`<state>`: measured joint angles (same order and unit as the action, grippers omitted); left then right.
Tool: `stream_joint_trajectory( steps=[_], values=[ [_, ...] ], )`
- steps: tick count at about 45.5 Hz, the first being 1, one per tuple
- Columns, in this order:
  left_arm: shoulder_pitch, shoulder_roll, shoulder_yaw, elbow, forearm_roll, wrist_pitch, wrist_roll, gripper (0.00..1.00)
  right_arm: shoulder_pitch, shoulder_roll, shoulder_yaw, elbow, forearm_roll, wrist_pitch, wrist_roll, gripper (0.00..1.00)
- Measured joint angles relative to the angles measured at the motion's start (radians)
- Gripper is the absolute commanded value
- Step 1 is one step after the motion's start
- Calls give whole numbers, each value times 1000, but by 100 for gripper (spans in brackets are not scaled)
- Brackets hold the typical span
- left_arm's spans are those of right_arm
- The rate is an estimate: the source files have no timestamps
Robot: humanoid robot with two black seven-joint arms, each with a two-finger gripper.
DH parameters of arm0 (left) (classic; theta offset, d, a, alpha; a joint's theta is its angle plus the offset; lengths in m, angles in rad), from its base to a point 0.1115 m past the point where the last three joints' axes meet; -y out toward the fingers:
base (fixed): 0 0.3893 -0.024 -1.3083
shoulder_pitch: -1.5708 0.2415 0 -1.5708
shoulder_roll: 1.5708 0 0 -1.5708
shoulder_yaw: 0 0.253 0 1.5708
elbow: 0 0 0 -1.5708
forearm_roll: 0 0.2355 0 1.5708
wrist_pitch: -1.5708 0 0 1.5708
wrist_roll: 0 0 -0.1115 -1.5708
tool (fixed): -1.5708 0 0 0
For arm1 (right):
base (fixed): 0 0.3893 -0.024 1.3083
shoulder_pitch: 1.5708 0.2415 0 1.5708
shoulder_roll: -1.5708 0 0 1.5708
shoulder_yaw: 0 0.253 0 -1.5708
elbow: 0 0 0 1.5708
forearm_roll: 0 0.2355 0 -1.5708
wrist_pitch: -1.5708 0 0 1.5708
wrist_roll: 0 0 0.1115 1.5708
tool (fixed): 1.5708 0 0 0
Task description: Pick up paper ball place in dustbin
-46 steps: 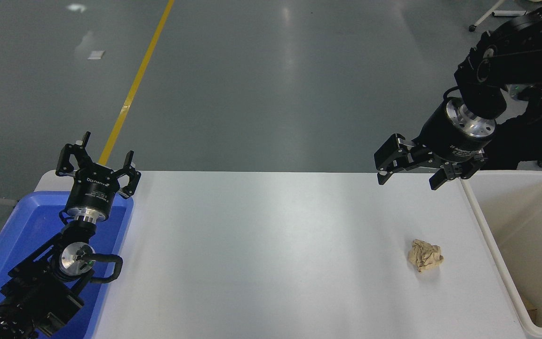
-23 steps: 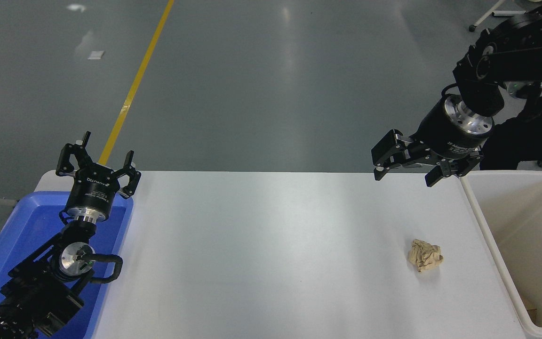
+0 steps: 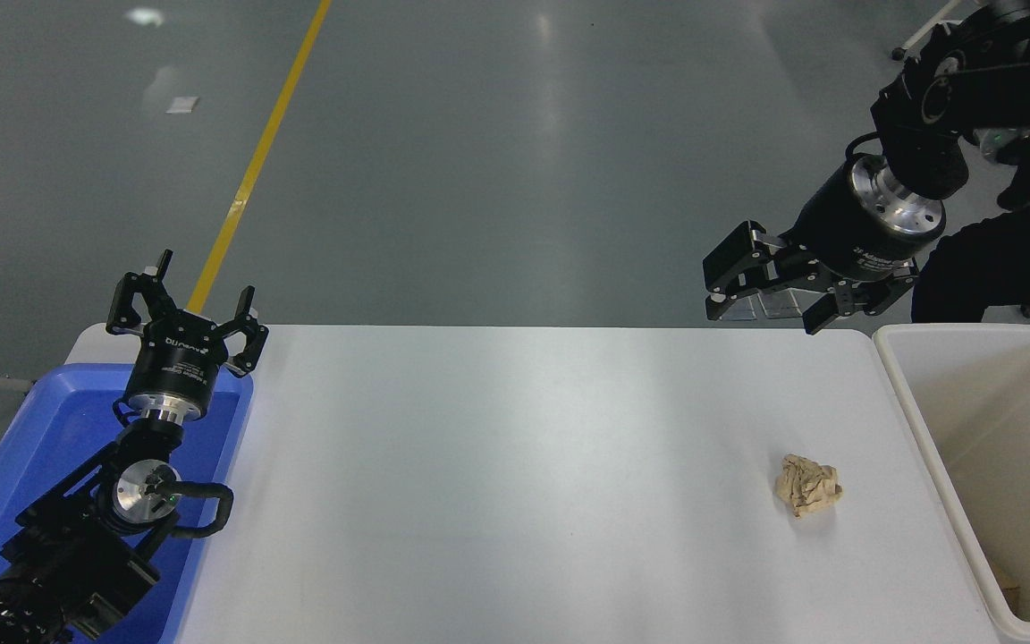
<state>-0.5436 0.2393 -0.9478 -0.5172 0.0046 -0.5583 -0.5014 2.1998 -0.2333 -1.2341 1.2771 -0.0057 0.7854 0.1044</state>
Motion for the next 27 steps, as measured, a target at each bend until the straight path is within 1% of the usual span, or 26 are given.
stream_joint_trajectory(
  steps=[16,27],
  values=[
    [0,0,0,0,0,0,0,98,-111,6,13,-38,-2,-10,0,100],
    [0,0,0,0,0,0,0,98,-269,19,13,-126,-2,-80,-1,100]
  ],
)
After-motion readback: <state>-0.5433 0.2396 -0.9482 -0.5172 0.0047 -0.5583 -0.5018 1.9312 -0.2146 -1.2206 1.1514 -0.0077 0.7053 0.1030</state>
